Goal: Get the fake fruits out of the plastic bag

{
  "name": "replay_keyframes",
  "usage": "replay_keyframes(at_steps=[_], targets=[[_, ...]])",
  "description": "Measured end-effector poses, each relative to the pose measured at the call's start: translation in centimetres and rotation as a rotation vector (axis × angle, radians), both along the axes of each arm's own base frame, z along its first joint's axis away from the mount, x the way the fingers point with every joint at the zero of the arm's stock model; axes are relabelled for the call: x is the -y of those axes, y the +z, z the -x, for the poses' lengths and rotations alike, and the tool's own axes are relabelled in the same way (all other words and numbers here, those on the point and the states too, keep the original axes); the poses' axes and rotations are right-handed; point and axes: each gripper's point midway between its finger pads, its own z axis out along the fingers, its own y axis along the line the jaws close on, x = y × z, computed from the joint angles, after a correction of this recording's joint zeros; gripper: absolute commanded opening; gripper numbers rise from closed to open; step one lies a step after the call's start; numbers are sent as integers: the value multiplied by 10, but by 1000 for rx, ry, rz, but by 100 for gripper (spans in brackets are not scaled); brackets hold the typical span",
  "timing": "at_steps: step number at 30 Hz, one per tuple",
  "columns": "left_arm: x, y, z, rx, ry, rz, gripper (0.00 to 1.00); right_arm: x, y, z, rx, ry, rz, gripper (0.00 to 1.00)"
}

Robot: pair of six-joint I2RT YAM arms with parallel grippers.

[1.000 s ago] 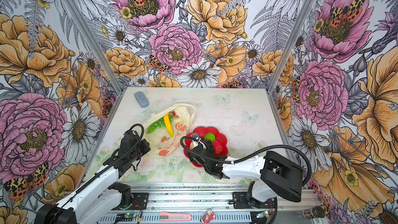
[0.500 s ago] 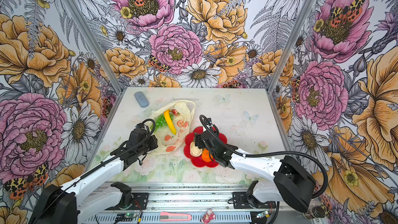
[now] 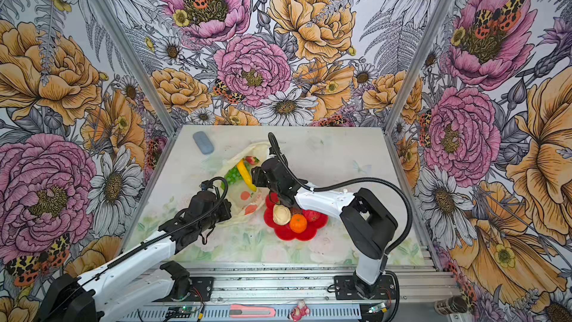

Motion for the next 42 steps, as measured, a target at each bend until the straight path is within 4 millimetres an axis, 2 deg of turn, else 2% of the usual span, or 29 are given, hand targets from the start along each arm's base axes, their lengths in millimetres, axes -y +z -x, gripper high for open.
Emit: replay_keyframes(at_steps=[7,11,17,21,25,42], targets=[[-8,4,9,13,27,5,0,-31,-37,-27,-88,-26,-39,58],[-13,9,10,28,53,5,0,-31,-53,-48,-123,-67,-58,54],[-19,6,15,29,69,0,0,-17,-71,-75,-169,-135,-89,52],[-21,5,15,28,74,-5,0,-10,-80,-90,-191,-165,-111,49],[-21,4,16,26,74,-7,0,-13,-86,-101,-208,-174,-137,45],[-23,-3,19,14,75,-15,0,-12,-99,-123,-230,-201,-173,35]])
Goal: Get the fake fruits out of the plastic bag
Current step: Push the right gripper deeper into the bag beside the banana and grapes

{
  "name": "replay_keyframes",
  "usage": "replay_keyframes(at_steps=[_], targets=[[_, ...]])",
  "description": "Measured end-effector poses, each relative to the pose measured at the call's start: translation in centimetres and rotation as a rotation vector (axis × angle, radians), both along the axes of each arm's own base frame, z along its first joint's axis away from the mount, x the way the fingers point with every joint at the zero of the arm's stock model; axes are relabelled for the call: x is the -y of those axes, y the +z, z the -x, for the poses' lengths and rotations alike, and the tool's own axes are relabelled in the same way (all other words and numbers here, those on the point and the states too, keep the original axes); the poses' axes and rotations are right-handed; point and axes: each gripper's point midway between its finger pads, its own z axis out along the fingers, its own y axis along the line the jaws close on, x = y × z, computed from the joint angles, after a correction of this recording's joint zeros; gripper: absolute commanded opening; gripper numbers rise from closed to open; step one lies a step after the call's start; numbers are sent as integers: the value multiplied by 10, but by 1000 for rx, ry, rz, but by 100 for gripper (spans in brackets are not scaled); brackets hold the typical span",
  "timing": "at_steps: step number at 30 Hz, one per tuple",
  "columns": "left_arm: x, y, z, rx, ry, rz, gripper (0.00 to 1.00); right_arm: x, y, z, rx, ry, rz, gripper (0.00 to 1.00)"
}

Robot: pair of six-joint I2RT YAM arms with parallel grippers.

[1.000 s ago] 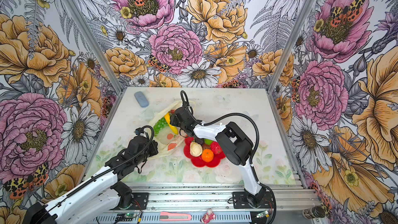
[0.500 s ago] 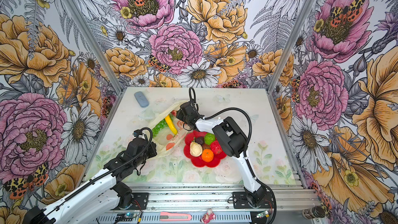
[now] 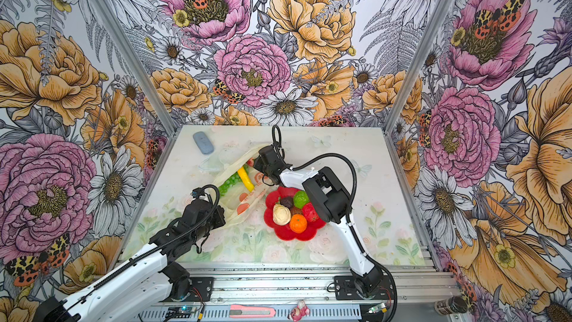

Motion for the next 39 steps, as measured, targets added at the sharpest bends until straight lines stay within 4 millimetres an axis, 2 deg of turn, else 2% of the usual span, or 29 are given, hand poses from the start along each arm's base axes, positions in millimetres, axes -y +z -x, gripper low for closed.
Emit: replay_keyframes(at_steps=[6,15,19,27,35,39], targets=[[0,0,0,0,0,0,0,5,-3,-5,-8,-13,-6,29],[0,0,0,0,0,0,0,-3,2,-15,5,-3,-50,20],[0,0,0,3,0,2,0,-4,2,-14,3,3,-54,17],[-2,-3,2,-4,2,-2,0,-8,5,-13,4,20,-74,4],[-6,-12,-2,-31,22,-17,0,-10,7,-11,16,41,-67,0],[-9,-20,-9,-63,40,-21,0,-11,9,0,23,72,-53,0]])
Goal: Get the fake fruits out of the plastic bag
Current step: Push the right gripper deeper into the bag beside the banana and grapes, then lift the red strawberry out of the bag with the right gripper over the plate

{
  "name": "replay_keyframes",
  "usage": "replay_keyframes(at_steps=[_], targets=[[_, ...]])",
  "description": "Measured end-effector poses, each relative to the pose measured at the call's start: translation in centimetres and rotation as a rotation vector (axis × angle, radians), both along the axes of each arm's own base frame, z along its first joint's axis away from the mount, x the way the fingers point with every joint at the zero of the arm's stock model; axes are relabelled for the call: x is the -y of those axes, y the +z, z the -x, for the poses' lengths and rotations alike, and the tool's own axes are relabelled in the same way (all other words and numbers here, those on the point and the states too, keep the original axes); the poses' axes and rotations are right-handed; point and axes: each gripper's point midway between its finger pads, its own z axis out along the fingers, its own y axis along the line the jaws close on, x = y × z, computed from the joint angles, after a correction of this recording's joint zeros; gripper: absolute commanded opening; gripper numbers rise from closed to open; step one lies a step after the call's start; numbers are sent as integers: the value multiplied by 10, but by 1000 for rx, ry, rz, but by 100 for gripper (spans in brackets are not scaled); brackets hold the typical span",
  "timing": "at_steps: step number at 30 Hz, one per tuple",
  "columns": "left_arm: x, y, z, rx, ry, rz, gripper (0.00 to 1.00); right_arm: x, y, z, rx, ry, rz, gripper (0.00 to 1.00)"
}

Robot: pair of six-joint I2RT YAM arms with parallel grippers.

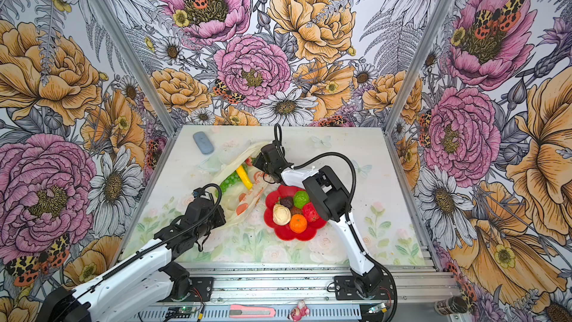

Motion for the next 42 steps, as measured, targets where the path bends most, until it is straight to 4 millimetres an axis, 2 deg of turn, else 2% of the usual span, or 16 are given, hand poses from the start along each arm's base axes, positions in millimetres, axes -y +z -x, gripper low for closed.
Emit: replay_keyframes(at_steps=[9,14,21,26,32,38,42], targets=[[-5,5,-22,7,12,5,0,-7,26,27,41,81,10,0],[-4,12,-34,22,1,10,0,-9,33,43,68,123,36,0],[-1,15,-42,31,-17,17,0,-10,31,61,99,179,108,1],[-3,16,-44,34,-16,12,0,-6,13,77,81,213,169,2],[-11,20,-46,46,6,16,0,3,-8,87,39,224,213,2],[-14,24,-47,58,10,15,0,2,-3,100,66,263,244,1],[-14,22,-47,53,6,8,0,7,19,116,97,290,248,1]])
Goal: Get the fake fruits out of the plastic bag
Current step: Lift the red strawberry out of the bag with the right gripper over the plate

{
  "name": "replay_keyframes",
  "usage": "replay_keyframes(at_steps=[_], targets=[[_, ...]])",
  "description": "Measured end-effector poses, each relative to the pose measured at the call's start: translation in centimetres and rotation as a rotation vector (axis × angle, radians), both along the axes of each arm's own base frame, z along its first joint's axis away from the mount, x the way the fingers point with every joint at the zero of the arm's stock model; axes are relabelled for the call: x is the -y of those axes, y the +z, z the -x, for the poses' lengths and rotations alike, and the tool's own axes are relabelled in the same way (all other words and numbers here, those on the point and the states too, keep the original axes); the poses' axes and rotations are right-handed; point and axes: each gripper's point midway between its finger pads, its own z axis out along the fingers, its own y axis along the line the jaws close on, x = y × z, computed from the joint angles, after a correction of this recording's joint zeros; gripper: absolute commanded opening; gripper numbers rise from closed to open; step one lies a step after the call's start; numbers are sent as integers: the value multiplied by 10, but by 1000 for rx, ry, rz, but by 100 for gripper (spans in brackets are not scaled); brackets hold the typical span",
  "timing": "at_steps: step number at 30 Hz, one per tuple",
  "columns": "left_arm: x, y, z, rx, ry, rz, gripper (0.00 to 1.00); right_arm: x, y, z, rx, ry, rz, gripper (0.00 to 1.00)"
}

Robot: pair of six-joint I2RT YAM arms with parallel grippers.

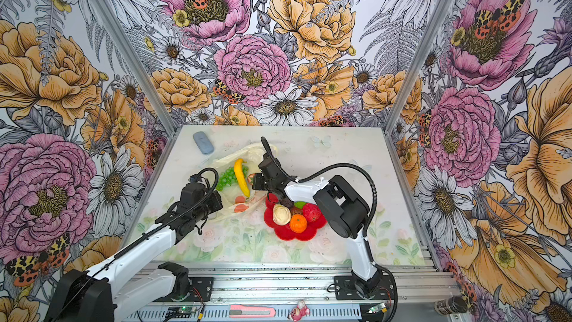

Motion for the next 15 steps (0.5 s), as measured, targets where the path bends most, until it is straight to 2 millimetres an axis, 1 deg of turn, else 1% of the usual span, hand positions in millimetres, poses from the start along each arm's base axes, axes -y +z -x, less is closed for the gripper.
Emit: replay_keyframes(at_steps=[5,8,11,15], targets=[[0,-2,0,-14,-4,-12,0,2,58,8,87,29,-59,0],[-2,0,-2,-6,-2,-26,0,7,85,13,129,40,-73,0],[-5,0,-3,2,1,-54,0,21,98,27,143,55,-48,0],[-10,4,-5,20,6,-82,0,46,104,50,138,72,16,0]])
